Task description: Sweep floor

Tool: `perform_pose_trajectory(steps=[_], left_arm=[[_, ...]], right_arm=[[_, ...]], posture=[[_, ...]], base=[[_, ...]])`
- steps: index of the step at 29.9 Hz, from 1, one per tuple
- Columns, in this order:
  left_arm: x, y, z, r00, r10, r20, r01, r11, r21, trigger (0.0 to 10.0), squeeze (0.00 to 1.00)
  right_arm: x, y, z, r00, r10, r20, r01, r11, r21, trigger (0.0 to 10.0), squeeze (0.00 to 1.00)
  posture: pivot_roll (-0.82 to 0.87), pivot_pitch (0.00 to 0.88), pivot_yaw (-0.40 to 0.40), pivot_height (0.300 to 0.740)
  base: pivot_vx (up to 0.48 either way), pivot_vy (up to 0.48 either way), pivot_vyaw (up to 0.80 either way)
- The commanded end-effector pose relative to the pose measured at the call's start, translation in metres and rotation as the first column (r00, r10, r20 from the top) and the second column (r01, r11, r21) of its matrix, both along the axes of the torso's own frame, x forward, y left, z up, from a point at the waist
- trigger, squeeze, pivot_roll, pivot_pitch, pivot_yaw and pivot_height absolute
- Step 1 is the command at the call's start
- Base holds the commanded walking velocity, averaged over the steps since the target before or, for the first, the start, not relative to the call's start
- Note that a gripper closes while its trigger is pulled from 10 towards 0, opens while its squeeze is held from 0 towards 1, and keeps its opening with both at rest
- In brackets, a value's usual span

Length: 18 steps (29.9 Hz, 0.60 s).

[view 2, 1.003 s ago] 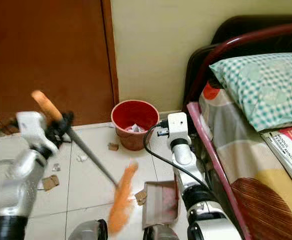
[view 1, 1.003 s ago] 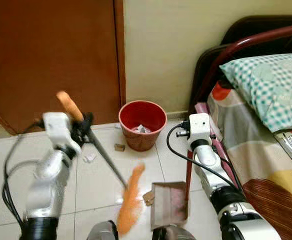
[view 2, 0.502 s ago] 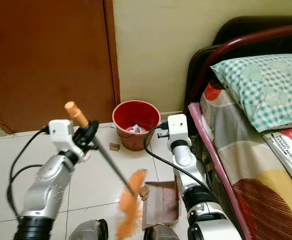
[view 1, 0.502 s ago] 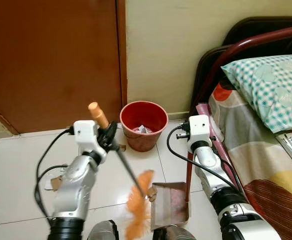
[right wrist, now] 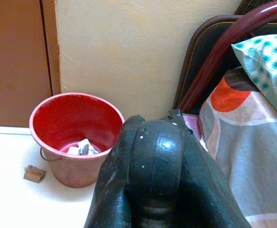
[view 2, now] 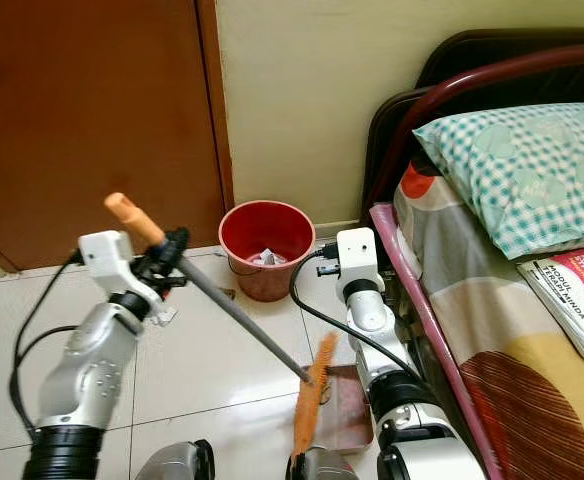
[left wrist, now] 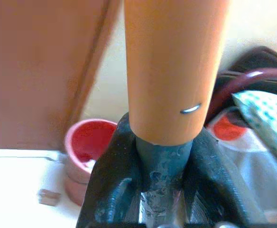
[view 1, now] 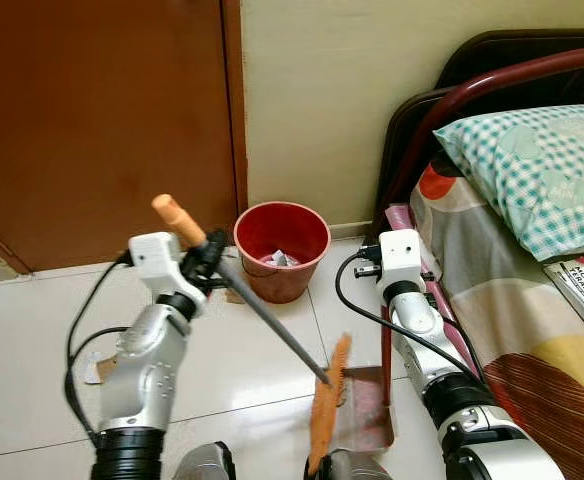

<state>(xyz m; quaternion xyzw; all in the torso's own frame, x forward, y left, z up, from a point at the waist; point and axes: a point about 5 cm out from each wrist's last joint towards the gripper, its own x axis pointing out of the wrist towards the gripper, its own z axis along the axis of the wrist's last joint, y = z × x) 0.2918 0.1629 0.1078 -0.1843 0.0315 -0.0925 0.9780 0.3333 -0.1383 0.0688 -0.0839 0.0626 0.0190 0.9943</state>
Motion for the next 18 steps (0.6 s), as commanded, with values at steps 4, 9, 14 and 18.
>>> perform_pose_trajectory(steps=[4,9,14,18], left_arm=[[-0.006,0.028,-0.006,0.997,0.073,-0.021,-0.071,0.995,0.073,10.0,0.0],[-0.022,0.055,-0.017,0.993,0.107,-0.053,-0.096,0.98,0.177,10.0,0.0],[-0.035,0.064,-0.031,0.991,0.096,-0.097,-0.07,0.968,0.242,10.0,0.0],[-0.039,0.063,-0.036,0.991,0.081,-0.102,-0.05,0.961,0.274,10.0,0.0]], right_arm=[[-0.003,-0.005,0.0,1.0,-0.008,-0.004,0.008,0.999,0.037,10.0,0.0],[-0.008,-0.016,0.001,1.0,-0.023,0.009,0.023,0.998,0.065,10.0,0.0],[-0.016,-0.032,0.0,0.999,-0.039,0.016,0.037,0.997,0.074,10.0,0.0],[-0.021,-0.036,0.0,0.999,-0.04,0.032,0.036,0.991,0.128,10.0,0.0]], posture=[[0.06,0.105,-0.058,0.74],[0.06,0.103,-0.057,0.74],[0.07,0.099,-0.057,0.74],[0.06,0.091,-0.056,0.74]], base=[[0.0,0.0,0.0],[0.0,0.0,0.0],[0.0,0.0,0.0],[0.0,0.0,0.0]])
